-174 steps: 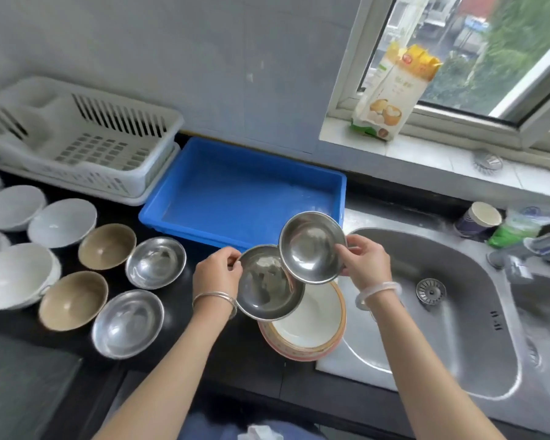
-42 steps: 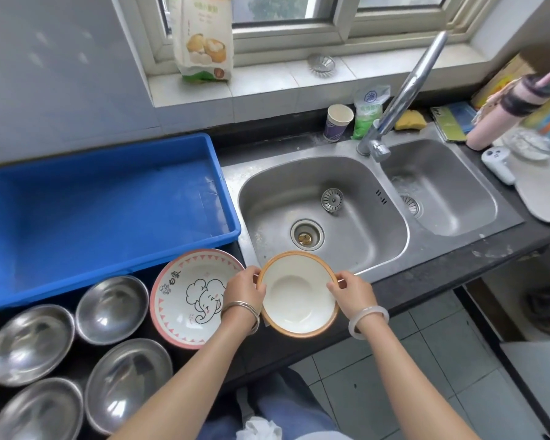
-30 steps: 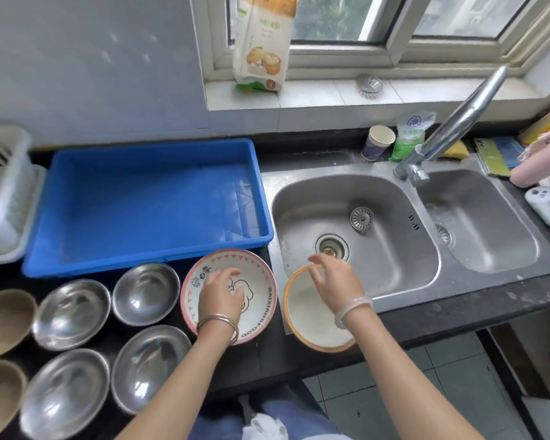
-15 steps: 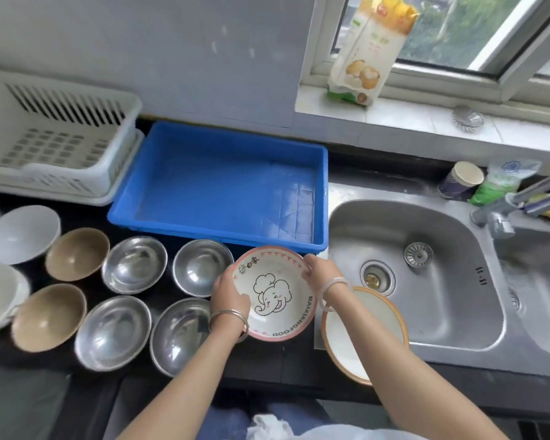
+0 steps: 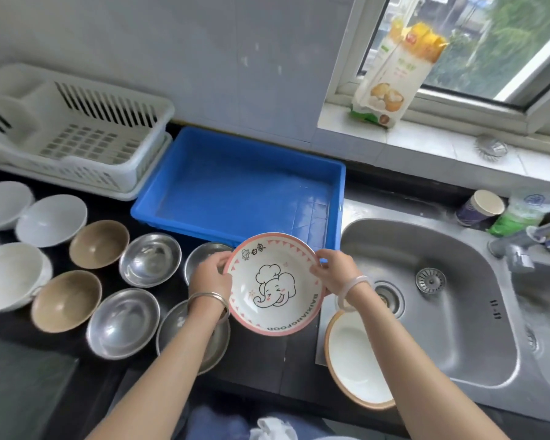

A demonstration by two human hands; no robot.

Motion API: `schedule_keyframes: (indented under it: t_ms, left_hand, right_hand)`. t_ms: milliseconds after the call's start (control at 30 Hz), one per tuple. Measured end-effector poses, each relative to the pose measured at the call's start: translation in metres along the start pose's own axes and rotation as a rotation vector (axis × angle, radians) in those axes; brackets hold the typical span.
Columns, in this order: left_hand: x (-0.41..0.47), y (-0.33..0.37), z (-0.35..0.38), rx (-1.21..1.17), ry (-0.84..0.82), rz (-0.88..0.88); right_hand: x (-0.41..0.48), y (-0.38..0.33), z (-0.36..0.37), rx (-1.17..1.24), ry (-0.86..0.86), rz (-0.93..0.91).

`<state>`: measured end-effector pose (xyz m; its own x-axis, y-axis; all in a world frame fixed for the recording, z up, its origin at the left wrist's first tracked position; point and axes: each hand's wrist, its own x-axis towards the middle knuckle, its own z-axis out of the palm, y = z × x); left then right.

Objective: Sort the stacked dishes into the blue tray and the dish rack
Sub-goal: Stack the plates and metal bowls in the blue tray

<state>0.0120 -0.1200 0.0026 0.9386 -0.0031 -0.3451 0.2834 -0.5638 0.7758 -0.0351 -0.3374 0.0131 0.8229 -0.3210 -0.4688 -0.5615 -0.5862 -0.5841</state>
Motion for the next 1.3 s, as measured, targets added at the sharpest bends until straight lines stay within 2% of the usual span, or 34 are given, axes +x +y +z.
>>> schedule_keyframes:
  t_ms: [100,300,467,533,800,967,1167,1300]
  left_hand:
    - [0.016,0.015,-0.014,-0.108,0.040,0.003]
    - [0.061,0.035,-0.043,-0.267,0.045,-0.010]
    - [0.105,0.032,-0.061,-0.454,-0.038,-0.110]
    - [0.124,0.029,-0.065,-0.492,-0.024,-0.134]
    - [0.218,0.012,-0.074,-0.304,0.025,-0.151]
    - [0.250,0.001,-0.073,-0.202,0.044,-0.141]
    - [0.264,-0.009,-0.072,-0.270,0.011,-0.175]
    - [0.262,-0.015,-0.074,-0.427,-0.044,-0.229]
  right_hand:
    - [0.009,-0.018,-0.013,0.050,0.034,-0.025]
    - [0.042,-0.058,-0.025,0.299,0.018,0.014]
    - [0.085,-0.090,-0.007,0.456,0.038,0.057]
    - [0.104,-0.101,0.006,0.525,0.050,0.094]
    - [0.171,-0.135,0.062,0.725,0.068,0.244]
    - [0.195,-0.144,0.085,0.730,0.063,0.291]
    - [0.201,-0.149,0.101,0.775,0.079,0.314]
    - [0.194,-0.146,0.101,0.904,0.019,0.297]
